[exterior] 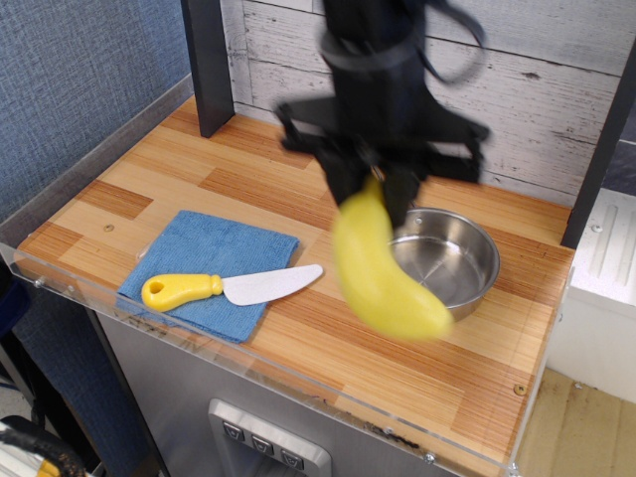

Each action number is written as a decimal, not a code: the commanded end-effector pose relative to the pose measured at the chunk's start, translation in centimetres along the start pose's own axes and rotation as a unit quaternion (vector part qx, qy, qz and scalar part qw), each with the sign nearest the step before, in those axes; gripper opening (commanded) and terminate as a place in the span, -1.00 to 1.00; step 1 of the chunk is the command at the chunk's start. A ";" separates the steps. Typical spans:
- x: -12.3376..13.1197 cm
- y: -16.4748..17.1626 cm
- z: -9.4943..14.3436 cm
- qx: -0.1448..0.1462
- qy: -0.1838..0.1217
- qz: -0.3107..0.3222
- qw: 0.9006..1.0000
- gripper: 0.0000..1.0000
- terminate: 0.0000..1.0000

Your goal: Move the banana to the top left corner of the table.

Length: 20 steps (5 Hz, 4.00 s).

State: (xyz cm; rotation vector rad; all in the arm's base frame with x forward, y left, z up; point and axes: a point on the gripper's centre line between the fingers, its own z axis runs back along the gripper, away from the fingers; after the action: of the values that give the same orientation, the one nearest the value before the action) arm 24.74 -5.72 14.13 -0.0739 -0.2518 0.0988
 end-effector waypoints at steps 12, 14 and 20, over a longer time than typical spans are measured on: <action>11.2 22.4 -10.3 0.122 0.030 0.060 0.990 -1.00 -1.00; 11.5 22.4 -12.7 0.136 0.042 0.051 0.988 -1.00 -1.00; 12.3 21.4 -10.6 0.133 0.012 0.026 0.991 1.00 -1.00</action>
State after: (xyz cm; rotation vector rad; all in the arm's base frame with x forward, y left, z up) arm 36.87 16.06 1.67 0.1586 -0.1336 0.1866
